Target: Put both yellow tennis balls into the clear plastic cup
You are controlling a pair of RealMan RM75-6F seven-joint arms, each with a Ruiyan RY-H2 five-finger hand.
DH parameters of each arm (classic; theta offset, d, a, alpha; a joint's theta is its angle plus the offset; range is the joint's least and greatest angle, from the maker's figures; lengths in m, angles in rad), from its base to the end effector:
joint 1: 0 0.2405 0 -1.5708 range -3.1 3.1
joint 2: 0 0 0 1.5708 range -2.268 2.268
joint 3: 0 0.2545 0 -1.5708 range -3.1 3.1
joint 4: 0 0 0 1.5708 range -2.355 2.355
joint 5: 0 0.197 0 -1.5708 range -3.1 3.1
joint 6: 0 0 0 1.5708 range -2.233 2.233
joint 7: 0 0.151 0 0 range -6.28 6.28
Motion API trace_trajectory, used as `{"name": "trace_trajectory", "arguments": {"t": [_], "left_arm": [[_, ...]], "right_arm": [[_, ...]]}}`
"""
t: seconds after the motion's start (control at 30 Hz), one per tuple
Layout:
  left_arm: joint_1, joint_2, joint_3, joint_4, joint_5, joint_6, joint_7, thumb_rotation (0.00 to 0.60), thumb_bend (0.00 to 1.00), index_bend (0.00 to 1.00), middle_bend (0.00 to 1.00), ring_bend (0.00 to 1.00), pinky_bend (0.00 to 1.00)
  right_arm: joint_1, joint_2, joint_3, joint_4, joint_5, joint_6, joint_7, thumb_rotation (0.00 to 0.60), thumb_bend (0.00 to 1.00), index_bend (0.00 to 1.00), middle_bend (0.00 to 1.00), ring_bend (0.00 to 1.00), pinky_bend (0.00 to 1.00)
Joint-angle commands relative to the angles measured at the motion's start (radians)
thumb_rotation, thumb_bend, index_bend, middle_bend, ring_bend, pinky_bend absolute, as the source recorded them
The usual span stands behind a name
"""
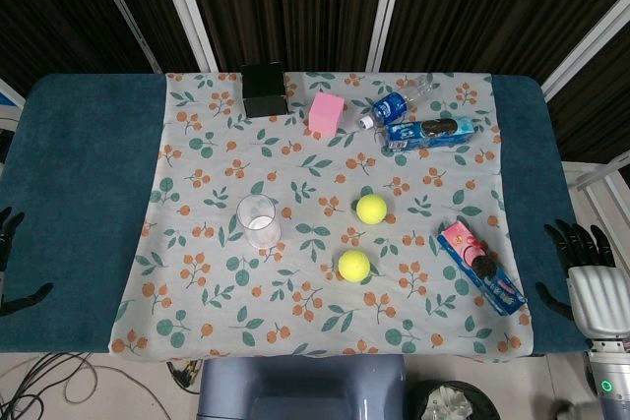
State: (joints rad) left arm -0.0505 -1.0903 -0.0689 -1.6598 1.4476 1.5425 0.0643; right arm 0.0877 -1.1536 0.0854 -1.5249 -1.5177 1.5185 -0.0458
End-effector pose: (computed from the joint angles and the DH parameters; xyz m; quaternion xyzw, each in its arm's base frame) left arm -0.3060 0.1790 0.1887 -0.5655 -0.3735 -0.3787 0.6303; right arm -0.3099 -0.1954 0.1763 0.6008 -0.3342 0.3852 0.6157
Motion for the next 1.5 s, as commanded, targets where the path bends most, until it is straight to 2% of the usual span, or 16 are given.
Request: {"name": "trace_trajectory", "arguments": {"t": [0.03, 0.23, 0.4, 0.83, 1.0, 1.23, 1.5], "left_arm": [[0.001, 0.001, 0.0, -0.001, 0.0, 0.001, 0.001, 0.6, 0.03, 0.06, 0.0, 0.0, 0.03], [0.002, 0.001, 0.002, -0.007, -0.004, -0.002, 0.015, 0.6, 0.03, 0.06, 0.0, 0.0, 0.03], [0.007, 0.004, 0.004, -0.013, 0.002, 0.005, 0.016, 0.6, 0.03, 0.06, 0.0, 0.0, 0.03], [0.013, 0.017, -0.006, -0.019, -0.014, 0.01, -0.007, 0.6, 0.03, 0.05, 0.0, 0.0, 0.03], [0.016, 0.022, -0.006, -0.02, -0.012, 0.014, -0.014, 0.6, 0.03, 0.05, 0.0, 0.0, 0.03], [0.013, 0.017, -0.003, -0.023, -0.016, 0.002, 0.004, 0.6, 0.03, 0.05, 0.0, 0.0, 0.03], [0.01, 0.016, -0.001, -0.032, -0.023, -0.01, 0.017, 0.6, 0.03, 0.05, 0.0, 0.0, 0.03]], "right_arm": [[0.0, 0.001, 0.0, -0.002, -0.001, 0.002, 0.001, 0.6, 0.33, 0.12, 0.11, 0.09, 0.0], [-0.002, 0.002, 0.003, -0.007, 0.011, -0.003, 0.008, 0.6, 0.33, 0.12, 0.1, 0.09, 0.0], [-0.002, 0.024, -0.009, -0.045, 0.017, -0.032, 0.079, 0.6, 0.33, 0.12, 0.1, 0.09, 0.0], [0.019, 0.062, -0.037, -0.086, 0.007, -0.11, 0.151, 0.6, 0.33, 0.12, 0.1, 0.09, 0.0], [0.067, 0.112, -0.041, -0.112, -0.006, -0.194, 0.175, 0.6, 0.33, 0.12, 0.09, 0.09, 0.0], [0.16, 0.179, -0.018, -0.219, -0.016, -0.315, 0.212, 0.6, 0.31, 0.12, 0.09, 0.08, 0.0], [0.25, 0.122, -0.008, -0.298, -0.047, -0.413, 0.154, 0.6, 0.3, 0.12, 0.09, 0.07, 0.0]]}}
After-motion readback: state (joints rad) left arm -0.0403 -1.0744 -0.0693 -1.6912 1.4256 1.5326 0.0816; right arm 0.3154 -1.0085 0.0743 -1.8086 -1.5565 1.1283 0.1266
